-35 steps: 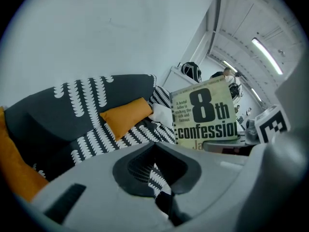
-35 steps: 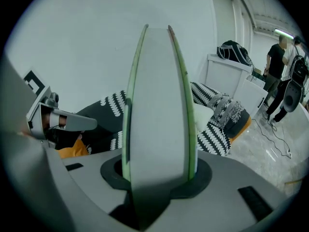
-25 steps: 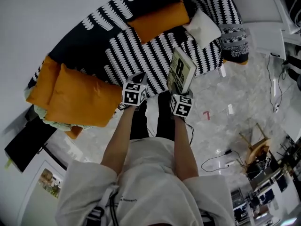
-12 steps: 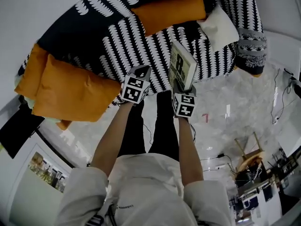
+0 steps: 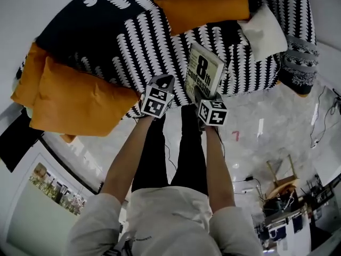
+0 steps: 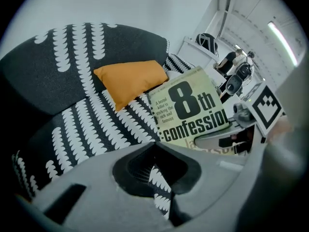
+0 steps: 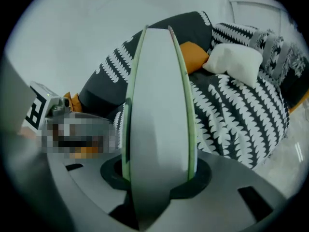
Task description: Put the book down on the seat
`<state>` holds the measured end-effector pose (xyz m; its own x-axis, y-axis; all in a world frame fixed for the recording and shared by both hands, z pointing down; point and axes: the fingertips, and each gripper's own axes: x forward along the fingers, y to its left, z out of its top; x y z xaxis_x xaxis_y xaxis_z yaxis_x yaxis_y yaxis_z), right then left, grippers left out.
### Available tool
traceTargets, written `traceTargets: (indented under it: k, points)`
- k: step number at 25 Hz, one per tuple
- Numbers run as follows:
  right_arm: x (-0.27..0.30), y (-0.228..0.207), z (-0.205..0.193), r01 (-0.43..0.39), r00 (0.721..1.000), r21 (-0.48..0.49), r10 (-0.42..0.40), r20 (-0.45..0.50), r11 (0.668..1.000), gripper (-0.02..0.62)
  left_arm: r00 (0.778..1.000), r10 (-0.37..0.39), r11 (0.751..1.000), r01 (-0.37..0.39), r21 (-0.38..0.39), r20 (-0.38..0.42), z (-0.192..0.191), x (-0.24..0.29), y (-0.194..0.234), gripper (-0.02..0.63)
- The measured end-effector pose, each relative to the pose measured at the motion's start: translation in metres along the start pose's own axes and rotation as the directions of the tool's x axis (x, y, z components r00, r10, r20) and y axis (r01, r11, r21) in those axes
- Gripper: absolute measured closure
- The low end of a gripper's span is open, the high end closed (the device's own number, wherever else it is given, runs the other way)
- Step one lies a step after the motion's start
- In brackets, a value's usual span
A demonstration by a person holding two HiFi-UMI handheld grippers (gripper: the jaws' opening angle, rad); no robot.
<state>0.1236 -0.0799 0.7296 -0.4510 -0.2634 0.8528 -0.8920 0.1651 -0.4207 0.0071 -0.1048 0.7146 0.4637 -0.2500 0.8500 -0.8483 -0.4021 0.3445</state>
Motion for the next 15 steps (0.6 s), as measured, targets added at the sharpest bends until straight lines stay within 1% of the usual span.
traceTargets:
  k: [2, 3, 5, 6, 7, 10, 15]
  points:
    - [0.014, 0.003, -0.003, -0.068, 0.998, 0.083, 0.069, -0.008, 0.994, 0.436, 1.0, 0.007, 1.0, -0.007, 0.009, 0.005, -0.002, 0.009, 0.002, 0.597]
    - [0.021, 0.004, -0.003, -0.097, 0.995, 0.137, 0.099, -0.009, 0.986, 0.436, 1.0, 0.016, 0.999, -0.017, 0.031, 0.01, -0.002, 0.014, 0.004, 0.597]
    - [0.034, 0.006, -0.005, -0.146, 0.989, 0.242, 0.151, -0.001, 0.959, 0.436, 0.999, 0.036, 0.996, -0.037, 0.084, 0.012, -0.005, 0.022, 0.006, 0.597]
    - [0.038, 0.008, -0.005, -0.171, 0.984, 0.282, 0.176, 0.007, 0.944, 0.436, 0.999, 0.04, 0.995, -0.041, 0.094, 0.01, -0.008, 0.025, 0.006, 0.597]
    - [0.042, 0.01, -0.006, -0.196, 0.979, 0.313, 0.202, 0.014, 0.929, 0.436, 0.999, 0.039, 0.995, -0.04, 0.086, 0.012, -0.009, 0.028, 0.007, 0.597]
    - [0.051, 0.019, -0.007, -0.268, 0.961, 0.349, 0.276, 0.027, 0.898, 0.436, 0.999, 0.04, 0.998, -0.041, 0.048, 0.018, -0.012, 0.034, 0.011, 0.597]
    - [0.075, 0.023, -0.007, -0.366, 0.922, 0.358, 0.388, 0.011, 0.859, 0.436, 0.996, 0.078, 0.996, -0.079, 0.036, 0.033, -0.015, 0.048, 0.021, 0.597]
